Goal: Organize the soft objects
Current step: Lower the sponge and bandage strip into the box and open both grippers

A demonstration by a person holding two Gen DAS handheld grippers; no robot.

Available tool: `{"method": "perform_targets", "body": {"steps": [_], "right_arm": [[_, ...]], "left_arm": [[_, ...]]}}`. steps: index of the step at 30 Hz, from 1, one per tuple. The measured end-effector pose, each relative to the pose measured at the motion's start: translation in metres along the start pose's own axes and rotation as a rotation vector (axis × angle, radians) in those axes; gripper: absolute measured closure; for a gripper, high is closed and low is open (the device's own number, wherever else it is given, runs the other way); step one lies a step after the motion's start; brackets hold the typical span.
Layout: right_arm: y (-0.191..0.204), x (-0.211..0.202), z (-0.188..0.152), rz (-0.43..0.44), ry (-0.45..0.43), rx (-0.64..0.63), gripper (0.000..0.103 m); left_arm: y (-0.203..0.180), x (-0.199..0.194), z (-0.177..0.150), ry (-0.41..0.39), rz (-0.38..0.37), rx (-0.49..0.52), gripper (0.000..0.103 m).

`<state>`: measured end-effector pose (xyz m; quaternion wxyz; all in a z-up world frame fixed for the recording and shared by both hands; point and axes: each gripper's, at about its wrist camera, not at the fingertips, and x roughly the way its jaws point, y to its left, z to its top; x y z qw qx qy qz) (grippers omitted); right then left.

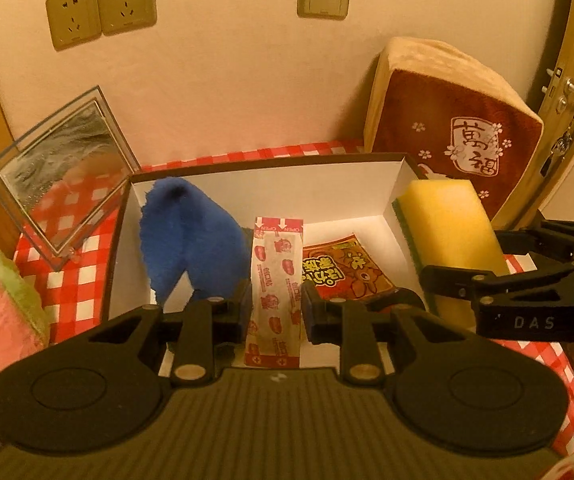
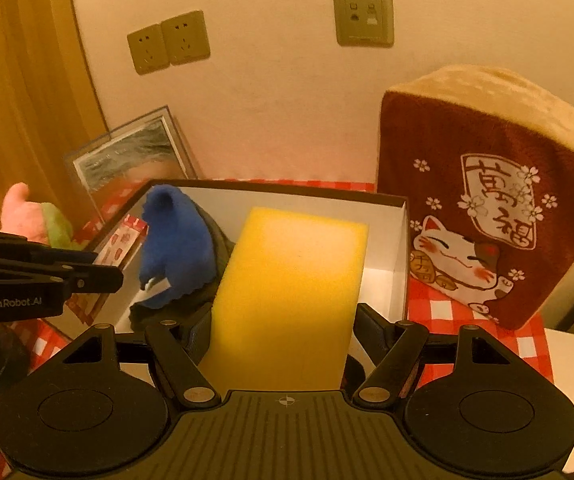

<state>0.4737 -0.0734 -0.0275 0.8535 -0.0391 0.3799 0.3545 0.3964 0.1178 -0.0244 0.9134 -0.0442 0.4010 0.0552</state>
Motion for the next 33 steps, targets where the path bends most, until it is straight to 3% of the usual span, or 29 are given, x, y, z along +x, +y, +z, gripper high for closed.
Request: {"method": "perform_targets", "body": {"steps": [11,13,17,33], "right_arm": [[-0.006,0.019,-0.002,0.006,0.034,0.034,0.030],[-0.007,0.021,-0.002,0.010,0.034,0.039,0.030],[-0.006,0.022,-0.002,0.012,0.034,0.043,0.030],[-0.001,0.023,0.002,0.024,0.020,0.054,0.030]], "left_arm": [[-0.002,0.021,0.002,0.034,-0.013,-0.013,0.078],[-0.003,0.023,0.003,0.038,-0.011,-0.014,0.068],[-0.004,0.024,0.004,0.038,0.000,-0.003,0.061],[0.012,0.018,-0.001,0.048,0.030,-0.035,0.060]]}}
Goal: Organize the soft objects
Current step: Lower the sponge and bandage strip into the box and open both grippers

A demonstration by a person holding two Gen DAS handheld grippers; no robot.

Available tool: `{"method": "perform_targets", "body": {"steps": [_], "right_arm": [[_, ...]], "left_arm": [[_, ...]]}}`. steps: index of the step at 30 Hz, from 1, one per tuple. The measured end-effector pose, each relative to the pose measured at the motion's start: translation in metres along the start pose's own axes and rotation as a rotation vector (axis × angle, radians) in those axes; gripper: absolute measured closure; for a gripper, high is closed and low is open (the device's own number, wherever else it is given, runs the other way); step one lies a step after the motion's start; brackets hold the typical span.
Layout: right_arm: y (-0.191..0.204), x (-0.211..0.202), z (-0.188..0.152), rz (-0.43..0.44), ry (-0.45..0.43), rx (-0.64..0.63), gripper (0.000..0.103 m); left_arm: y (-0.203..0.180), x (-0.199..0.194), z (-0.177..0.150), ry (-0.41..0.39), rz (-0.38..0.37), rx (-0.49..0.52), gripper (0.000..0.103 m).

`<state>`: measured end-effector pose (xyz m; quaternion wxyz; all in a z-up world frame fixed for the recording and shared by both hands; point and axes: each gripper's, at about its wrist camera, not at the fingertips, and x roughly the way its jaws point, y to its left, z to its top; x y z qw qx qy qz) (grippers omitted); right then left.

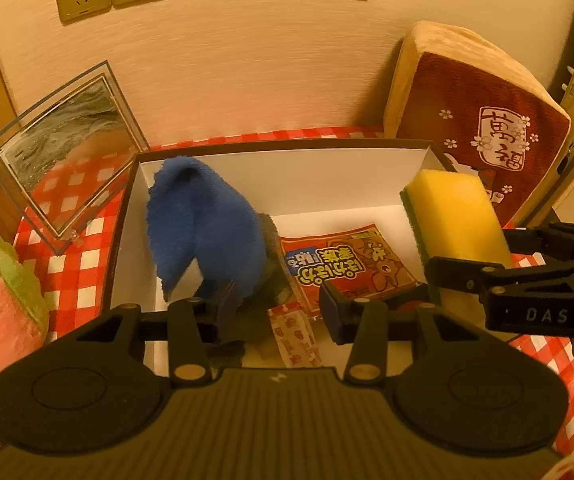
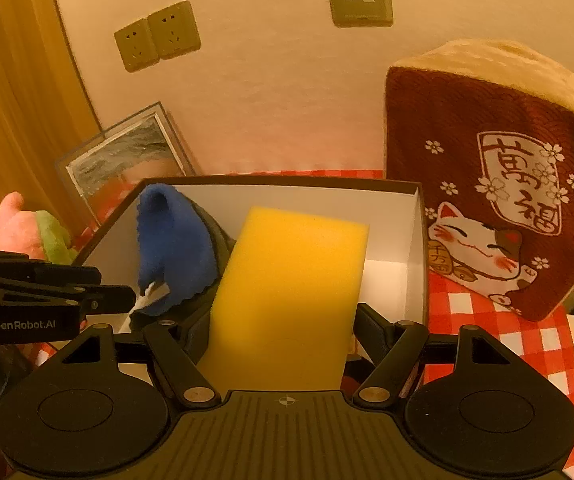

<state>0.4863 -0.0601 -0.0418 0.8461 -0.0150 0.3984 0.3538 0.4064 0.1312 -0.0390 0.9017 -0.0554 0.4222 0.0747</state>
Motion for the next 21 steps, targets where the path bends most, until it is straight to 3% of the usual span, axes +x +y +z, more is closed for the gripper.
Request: {"method": "perform_targets", "body": {"steps": [4,8,21], "right_arm": [[0.003,-0.001,0.002,0.041,-0.030,0.011,0.025],[0.008,-0.005,0.004,0.024,-0.076,0.005,0.016],[0.010,-0.022,-0.014,0.017,-0.031,-0.021,0.015]], "left_arm": [[0.003,-0.002,-0.001,-0.001,0.005,-0.004,0.060],[0.005,-0.005,-0.002,-0.003,0.008,-0.010,0.059],[0.004,-0.017,-0.007,-0.009,0.001,-0.014,0.059]]}}
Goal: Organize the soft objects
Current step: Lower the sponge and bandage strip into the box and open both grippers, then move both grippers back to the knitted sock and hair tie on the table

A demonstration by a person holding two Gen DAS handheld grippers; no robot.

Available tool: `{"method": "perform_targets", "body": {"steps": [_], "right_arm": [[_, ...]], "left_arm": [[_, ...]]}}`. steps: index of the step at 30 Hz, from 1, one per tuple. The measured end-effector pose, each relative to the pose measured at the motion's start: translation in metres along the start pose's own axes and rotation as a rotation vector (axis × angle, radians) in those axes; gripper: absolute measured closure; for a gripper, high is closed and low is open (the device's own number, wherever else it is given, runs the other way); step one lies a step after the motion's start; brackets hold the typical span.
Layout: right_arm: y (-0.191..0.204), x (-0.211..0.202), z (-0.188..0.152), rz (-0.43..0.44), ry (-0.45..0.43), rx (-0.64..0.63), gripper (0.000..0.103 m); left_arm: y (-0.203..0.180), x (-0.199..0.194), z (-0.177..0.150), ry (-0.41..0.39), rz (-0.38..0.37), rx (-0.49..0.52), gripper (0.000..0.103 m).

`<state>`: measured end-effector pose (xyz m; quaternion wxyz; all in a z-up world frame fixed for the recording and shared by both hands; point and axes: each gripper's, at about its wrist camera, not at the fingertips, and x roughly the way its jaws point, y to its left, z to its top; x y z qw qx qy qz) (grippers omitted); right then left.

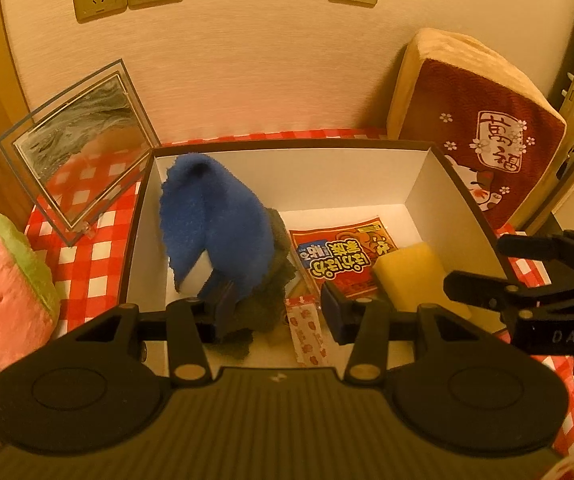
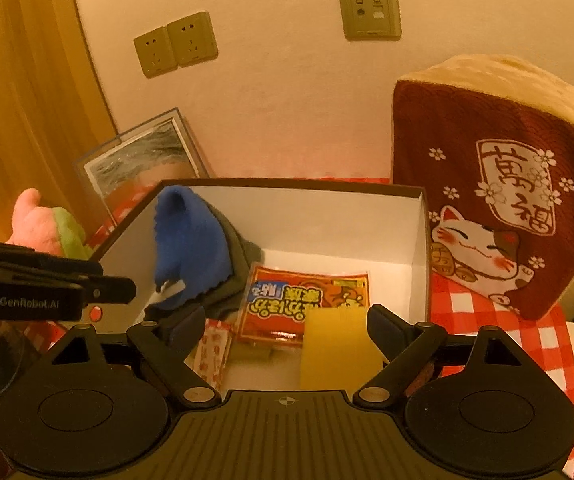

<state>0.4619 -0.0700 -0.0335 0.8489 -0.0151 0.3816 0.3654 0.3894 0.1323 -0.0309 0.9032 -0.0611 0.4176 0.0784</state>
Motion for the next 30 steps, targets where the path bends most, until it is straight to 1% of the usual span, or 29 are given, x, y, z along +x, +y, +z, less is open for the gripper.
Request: {"method": "perform_targets", "body": {"steps": [7,15,20,25,30], "right_arm": [[0.003,-0.018,-0.006,0.005,-0.013,0.007,0.015],[0.009,-0.046,-0.017,0.023,-0.039,0.017,0.015],[0.014,-0.063,-0.028,0.032,-0.047,0.019,0.015],[0.018,-0.077,-0.044,0.027,-0.043,0.024,0.015],[0.021,-0.088,-0.060,0.051,-0.023,0.052,0.016]], "left_arm": [[-0.004,-0.013,-0.005,-0.009,-0.010,0.006,0.055],[-0.008,-0.038,-0.017,-0.026,0.004,0.022,0.049],[-0.009,-0.057,-0.030,-0.037,0.011,0.024,0.045],[-0.007,-0.074,-0.046,-0.035,0.013,0.021,0.045],[-0.004,-0.086,-0.065,-0.013,0.010,-0.008,0.043]]}}
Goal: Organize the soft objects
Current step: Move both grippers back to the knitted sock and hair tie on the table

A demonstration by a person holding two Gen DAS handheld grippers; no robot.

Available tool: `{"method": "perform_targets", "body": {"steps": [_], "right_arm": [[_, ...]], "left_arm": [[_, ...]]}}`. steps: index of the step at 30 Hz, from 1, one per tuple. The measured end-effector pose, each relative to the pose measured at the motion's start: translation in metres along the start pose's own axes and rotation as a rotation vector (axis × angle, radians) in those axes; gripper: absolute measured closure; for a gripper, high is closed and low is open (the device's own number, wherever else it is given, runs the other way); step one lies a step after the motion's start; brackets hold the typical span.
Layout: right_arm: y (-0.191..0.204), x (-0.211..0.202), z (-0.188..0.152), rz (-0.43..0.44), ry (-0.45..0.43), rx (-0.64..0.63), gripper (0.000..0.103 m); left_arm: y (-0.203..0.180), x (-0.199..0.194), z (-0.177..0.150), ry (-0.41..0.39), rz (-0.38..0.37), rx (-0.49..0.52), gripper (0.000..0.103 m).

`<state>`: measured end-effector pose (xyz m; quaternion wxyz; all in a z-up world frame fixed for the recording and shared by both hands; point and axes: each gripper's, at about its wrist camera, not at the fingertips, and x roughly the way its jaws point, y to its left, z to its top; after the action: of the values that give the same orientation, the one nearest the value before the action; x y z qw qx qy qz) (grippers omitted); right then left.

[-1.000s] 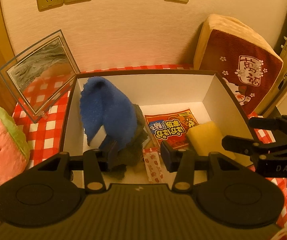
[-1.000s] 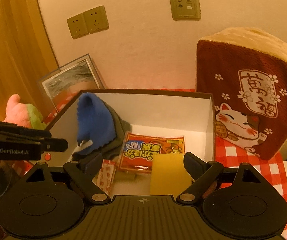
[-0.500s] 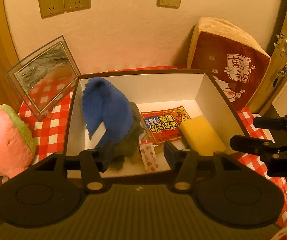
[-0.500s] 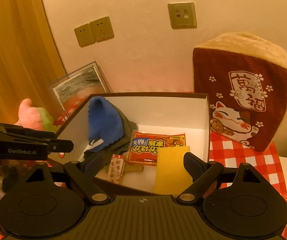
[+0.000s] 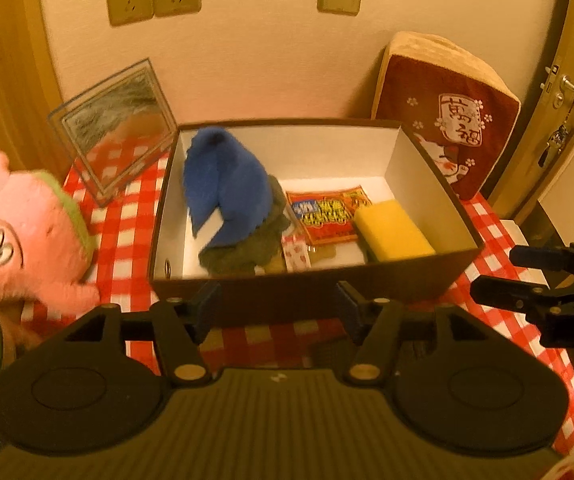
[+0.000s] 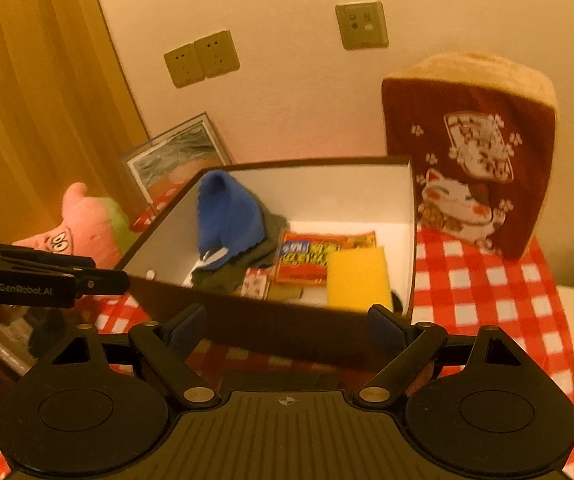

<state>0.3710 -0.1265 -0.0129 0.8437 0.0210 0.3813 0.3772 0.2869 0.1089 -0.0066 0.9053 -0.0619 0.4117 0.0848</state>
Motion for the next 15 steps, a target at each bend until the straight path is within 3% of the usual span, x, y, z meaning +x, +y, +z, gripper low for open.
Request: {"method": "perform_targets", "body": {"steps": [15], "right_arm": [[0.020,-0.015,-0.049,-0.001,0.063,-0.007,0.016]], "left_arm": [[0.001,-0.019,-0.063,0.090,-0.007,-0.053,0.043]]}}
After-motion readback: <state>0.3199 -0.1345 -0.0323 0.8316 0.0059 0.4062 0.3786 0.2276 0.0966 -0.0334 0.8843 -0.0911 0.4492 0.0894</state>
